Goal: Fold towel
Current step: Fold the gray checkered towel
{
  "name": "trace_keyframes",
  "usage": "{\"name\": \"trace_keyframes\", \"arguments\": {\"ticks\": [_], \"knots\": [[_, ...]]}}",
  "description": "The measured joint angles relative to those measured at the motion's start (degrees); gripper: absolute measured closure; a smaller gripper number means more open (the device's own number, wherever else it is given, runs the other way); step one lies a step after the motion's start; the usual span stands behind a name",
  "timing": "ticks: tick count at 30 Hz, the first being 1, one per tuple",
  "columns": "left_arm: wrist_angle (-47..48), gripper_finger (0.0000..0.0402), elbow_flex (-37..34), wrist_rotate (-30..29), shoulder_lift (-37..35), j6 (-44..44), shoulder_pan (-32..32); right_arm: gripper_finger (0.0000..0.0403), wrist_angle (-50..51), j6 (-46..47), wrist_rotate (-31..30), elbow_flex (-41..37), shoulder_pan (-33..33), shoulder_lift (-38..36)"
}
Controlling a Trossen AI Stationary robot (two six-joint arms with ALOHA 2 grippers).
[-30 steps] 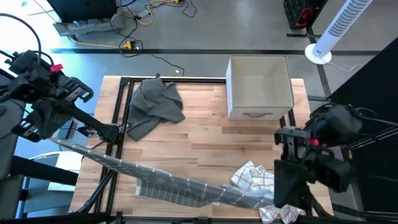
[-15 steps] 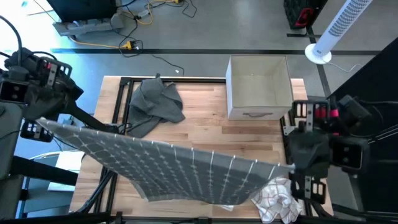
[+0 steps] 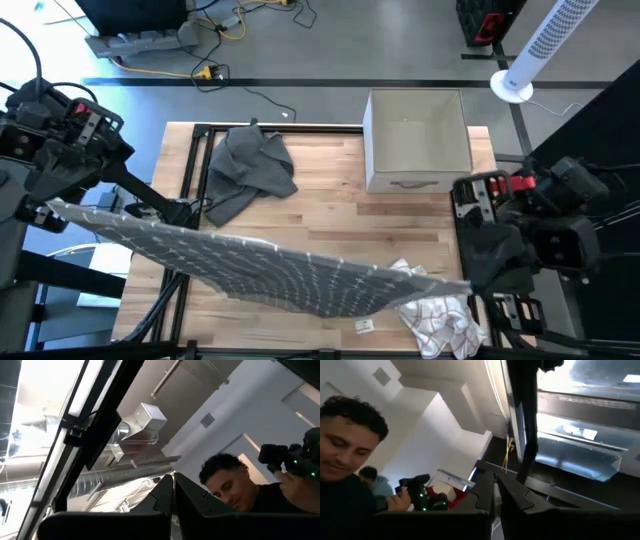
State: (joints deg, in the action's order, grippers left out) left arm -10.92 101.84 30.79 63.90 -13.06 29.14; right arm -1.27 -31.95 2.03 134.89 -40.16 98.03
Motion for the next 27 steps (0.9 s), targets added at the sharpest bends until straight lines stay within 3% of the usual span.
{"name": "trace_keyframes", "arguments": {"ticks": [10, 20, 27], "knots": [[0.71, 0.0400, 0.00, -2.45, 0.43, 2.24, 2.87, 0.0402, 0.57, 0.02, -2.82, 0.00, -1.96, 0.64], [3.92, 0.0400, 0.09, -2.37, 2.85, 2.09, 11.01, 0.0402, 1.02, 0.03, -1.34, 0.04, -4.49, 3.71], [9.93, 0.0400, 6.61, -7.28, 6.96, -4.99, 17.81, 0.0402, -2.81, -4.24, -2.25, 0.00, -7.03, 4.79]]}}
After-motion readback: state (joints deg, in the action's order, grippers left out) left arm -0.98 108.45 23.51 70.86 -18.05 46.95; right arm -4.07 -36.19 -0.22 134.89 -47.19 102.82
